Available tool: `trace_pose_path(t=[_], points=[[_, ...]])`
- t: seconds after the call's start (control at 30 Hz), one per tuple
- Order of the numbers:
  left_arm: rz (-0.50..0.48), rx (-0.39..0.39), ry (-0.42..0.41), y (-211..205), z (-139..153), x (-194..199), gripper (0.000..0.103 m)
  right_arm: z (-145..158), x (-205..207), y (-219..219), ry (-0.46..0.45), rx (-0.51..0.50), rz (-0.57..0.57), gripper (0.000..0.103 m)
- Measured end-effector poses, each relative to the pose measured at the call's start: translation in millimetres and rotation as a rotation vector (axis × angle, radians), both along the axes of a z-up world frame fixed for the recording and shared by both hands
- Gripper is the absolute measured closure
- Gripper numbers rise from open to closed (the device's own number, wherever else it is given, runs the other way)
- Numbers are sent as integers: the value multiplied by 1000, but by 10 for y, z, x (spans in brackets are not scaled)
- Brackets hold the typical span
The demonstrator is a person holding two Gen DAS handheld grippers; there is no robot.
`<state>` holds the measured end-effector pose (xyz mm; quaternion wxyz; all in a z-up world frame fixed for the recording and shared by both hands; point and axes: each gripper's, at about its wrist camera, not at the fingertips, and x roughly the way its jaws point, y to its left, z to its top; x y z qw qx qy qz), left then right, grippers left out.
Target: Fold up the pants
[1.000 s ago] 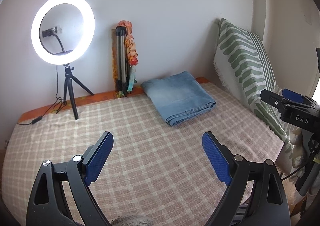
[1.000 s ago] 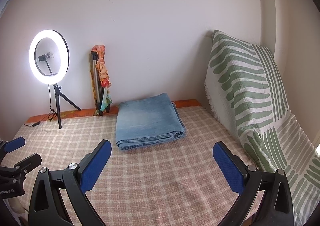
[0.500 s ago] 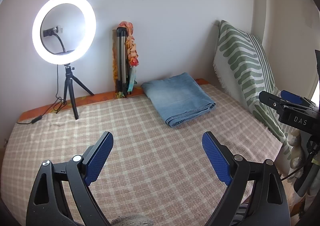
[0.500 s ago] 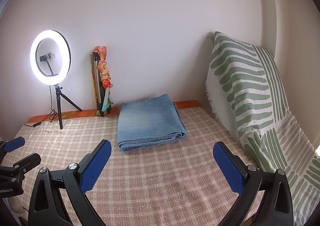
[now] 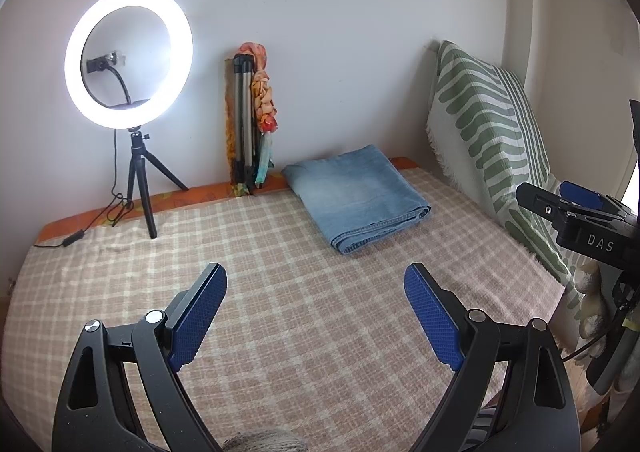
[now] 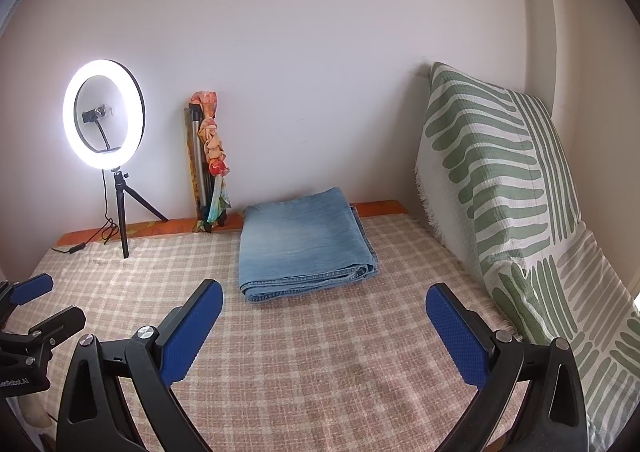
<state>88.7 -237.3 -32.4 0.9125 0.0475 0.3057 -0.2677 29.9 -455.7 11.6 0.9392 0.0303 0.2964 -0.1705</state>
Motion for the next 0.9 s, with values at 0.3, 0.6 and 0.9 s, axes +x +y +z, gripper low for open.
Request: trace_pose_path(t=[0.3, 0.6, 0.9], points=[[10, -4, 1, 0, 4, 4, 12, -14, 8, -17, 2, 7, -2, 0], [11, 1, 0, -18, -15, -2, 12, -30, 20, -17, 7, 7, 4, 0], [12, -11, -2, 39, -55, 19, 12, -78, 80, -30, 15, 5, 19, 0]])
